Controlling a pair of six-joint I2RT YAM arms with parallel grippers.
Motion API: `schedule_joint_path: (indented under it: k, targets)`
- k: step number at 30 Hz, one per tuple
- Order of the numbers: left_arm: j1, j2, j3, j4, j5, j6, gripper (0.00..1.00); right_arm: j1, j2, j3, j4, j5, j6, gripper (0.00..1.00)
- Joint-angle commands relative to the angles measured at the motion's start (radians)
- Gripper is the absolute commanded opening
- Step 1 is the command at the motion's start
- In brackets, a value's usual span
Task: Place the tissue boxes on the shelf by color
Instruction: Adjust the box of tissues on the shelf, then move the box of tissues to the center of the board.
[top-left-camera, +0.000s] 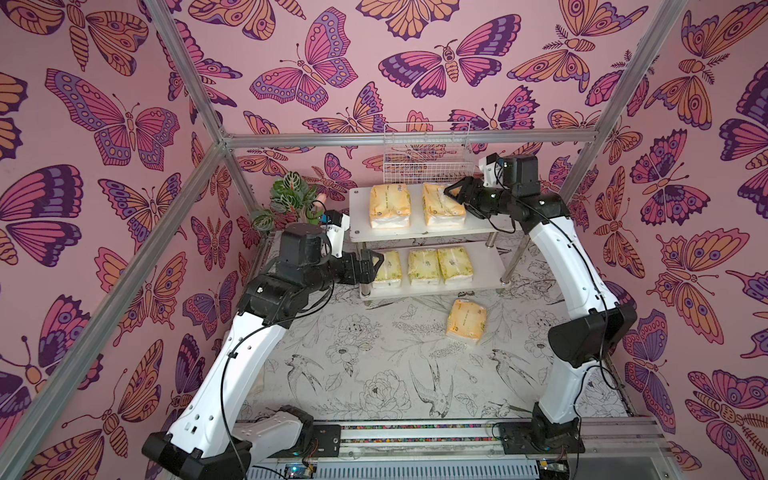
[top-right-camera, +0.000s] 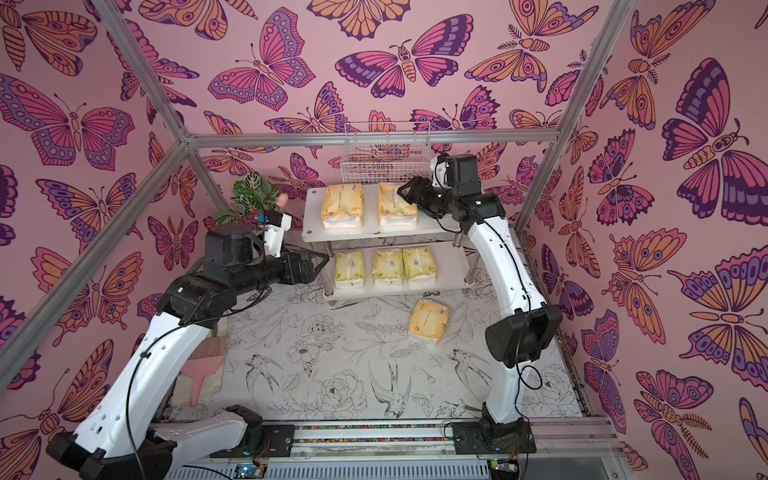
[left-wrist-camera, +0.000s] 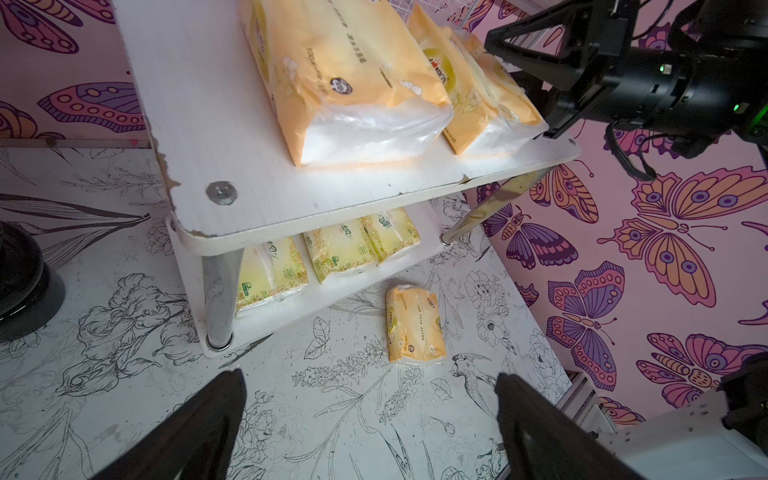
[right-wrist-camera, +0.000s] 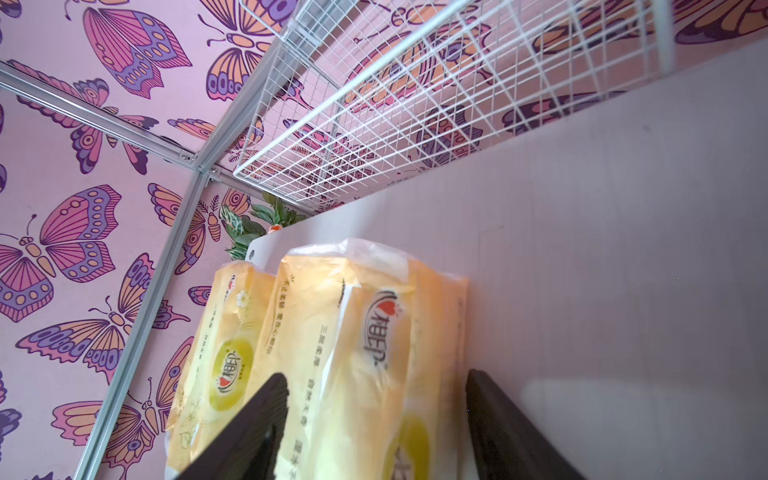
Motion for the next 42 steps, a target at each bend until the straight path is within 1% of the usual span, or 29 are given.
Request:
schedule_joint_path:
  k: [1, 5, 7, 11, 13, 16, 20, 24, 29, 35, 39, 42]
  targets:
    - [0.003, -0.034, -0.034, 0.000, 0.016, -0.004, 0.99, -0.003, -0.159, -0.075, 0.051, 0.027, -0.025, 0.72]
    - [-0.003, -0.077, -0.095, 0.016, 0.030, -0.016, 1.00, -0.004, -0.372, -0.285, 0.095, 0.039, -0.029, 0.73]
    - [-0.016, -0.111, -0.143, 0.026, 0.022, -0.025, 1.00, -0.005, -0.492, -0.441, 0.115, 0.062, -0.029, 0.73]
    - [-0.062, -0.180, -0.265, 0.048, -0.032, -0.051, 1.00, -0.005, -0.691, -0.716, 0.110, 0.124, -0.038, 0.75]
    - [-0.103, -0.228, -0.366, 0.094, -0.071, -0.090, 1.00, -0.005, -0.786, -0.863, 0.100, 0.167, -0.039, 0.75]
    - [-0.164, -0.299, -0.521, 0.187, -0.122, -0.164, 1.00, -0.005, -0.884, -1.058, 0.089, 0.228, -0.030, 0.76]
    - [-0.239, -0.351, -0.656, 0.254, -0.188, -0.224, 1.00, -0.006, -0.950, -1.253, 0.099, 0.309, -0.023, 0.78]
    - [-0.282, -0.359, -0.719, 0.282, -0.225, -0.239, 0.99, -0.012, -0.933, -1.394, 0.170, 0.341, -0.004, 0.79]
    - [-0.308, -0.340, -0.748, 0.297, -0.235, -0.244, 1.00, -0.029, -0.828, -1.478, 0.291, 0.349, 0.025, 0.82]
    - [-0.320, -0.305, -0.757, 0.300, -0.221, -0.249, 0.99, -0.053, -0.640, -1.461, 0.399, 0.335, 0.021, 0.83]
    - [-0.327, -0.296, -0.762, 0.309, -0.222, -0.247, 0.99, -0.069, -0.507, -1.408, 0.420, 0.292, -0.005, 0.83]
    - [-0.330, -0.294, -0.766, 0.313, -0.222, -0.248, 0.99, -0.069, -0.435, -1.383, 0.449, 0.278, -0.018, 0.83]
